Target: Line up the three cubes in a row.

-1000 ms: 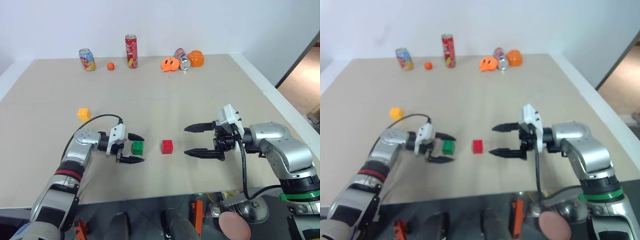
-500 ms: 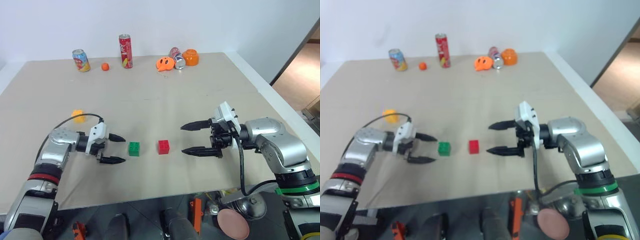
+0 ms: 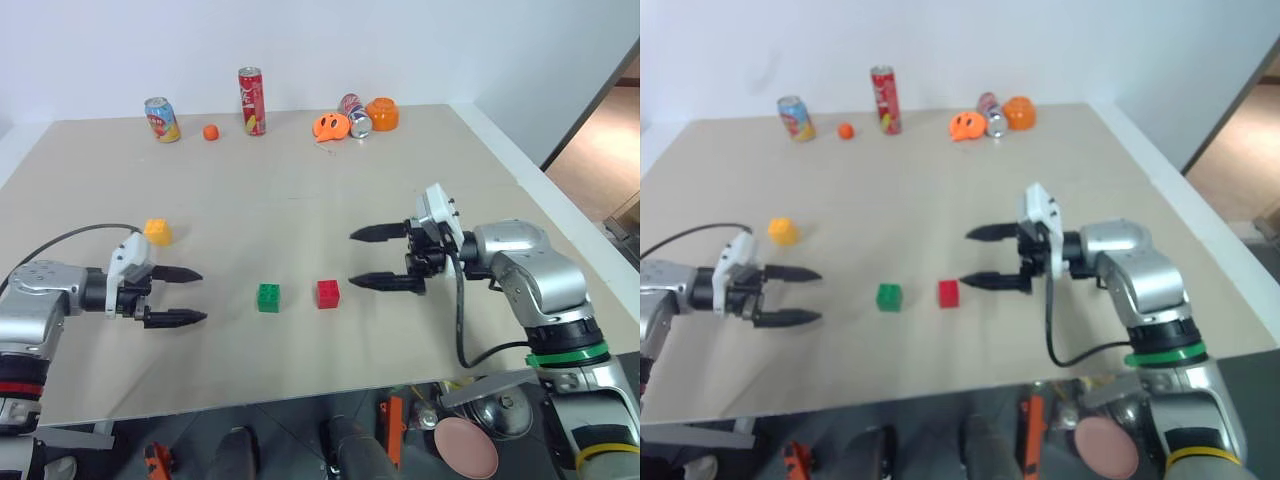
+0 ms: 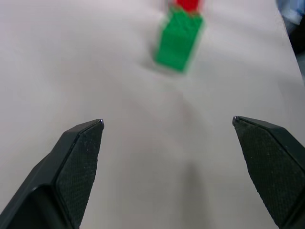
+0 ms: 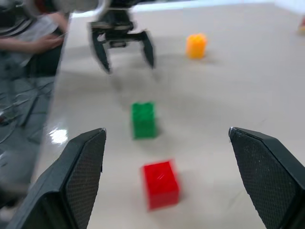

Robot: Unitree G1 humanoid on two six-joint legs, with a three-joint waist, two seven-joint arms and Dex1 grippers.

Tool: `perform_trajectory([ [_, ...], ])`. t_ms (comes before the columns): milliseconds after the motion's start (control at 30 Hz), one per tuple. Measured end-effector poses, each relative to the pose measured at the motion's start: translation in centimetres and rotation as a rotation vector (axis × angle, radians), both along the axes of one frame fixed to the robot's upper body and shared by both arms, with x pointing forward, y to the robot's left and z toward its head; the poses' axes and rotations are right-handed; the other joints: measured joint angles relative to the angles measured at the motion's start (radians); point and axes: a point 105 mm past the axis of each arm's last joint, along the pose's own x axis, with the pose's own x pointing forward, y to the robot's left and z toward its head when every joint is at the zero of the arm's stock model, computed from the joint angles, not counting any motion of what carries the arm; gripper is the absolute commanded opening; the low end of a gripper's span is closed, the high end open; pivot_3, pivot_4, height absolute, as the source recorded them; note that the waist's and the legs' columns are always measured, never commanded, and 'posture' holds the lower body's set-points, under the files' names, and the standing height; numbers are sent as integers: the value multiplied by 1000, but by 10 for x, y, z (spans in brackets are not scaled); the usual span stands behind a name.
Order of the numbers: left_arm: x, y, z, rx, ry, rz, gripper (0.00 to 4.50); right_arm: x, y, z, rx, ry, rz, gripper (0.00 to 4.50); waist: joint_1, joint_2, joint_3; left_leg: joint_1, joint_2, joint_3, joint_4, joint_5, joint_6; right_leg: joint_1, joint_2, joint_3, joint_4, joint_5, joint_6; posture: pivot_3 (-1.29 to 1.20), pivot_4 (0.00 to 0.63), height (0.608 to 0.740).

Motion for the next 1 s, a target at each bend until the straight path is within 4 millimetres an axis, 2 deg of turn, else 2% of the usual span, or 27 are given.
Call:
perform_trajectory([
  [167, -1, -1, 11, -177, -65, 203, 4493, 7, 23, 13, 76, -38, -15, 4268, 4, 0, 0, -1, 1, 0, -1, 0, 0, 0, 0, -1, 0, 0, 0, 0, 150, 740],
  [267, 3, -4, 11, -202, -127, 339, 4493, 10, 34, 16, 115, -42, -39, 4268, 8, -1, 0, -1, 1, -1, -1, 0, -1, 1, 0, -2, 0, 0, 0, 0, 150, 740],
  [433, 14, 4, -2, -188, -211, 678, 4493, 12, 49, 14, 142, -46, -66, 4268, 10, -1, 0, -1, 0, -1, 0, 0, -1, 1, 0, -1, 0, 0, 1, 0, 150, 740],
  [700, 23, 17, -21, -164, -197, 1043, 4493, 8, 59, 12, 139, -44, -35, 4268, 10, -2, -1, -1, 0, -1, 1, 0, 0, 2, 0, -1, 0, 1, 1, 0, 150, 740],
  [867, 30, 21, -22, -155, -177, 1171, 4493, 6, 61, 11, 139, -40, -22, 4268, 10, -2, -1, -1, 0, -1, 1, 0, 0, 2, 0, -1, 0, 1, 2, 0, 150, 740],
  [1000, 34, 19, -23, -128, -167, 1191, 4493, 6, 61, 11, 139, -40, -19, 4268, 10, -2, -1, -1, 0, -1, 1, 0, -1, 2, 0, -1, 0, 1, 2, 0, 150, 740],
])
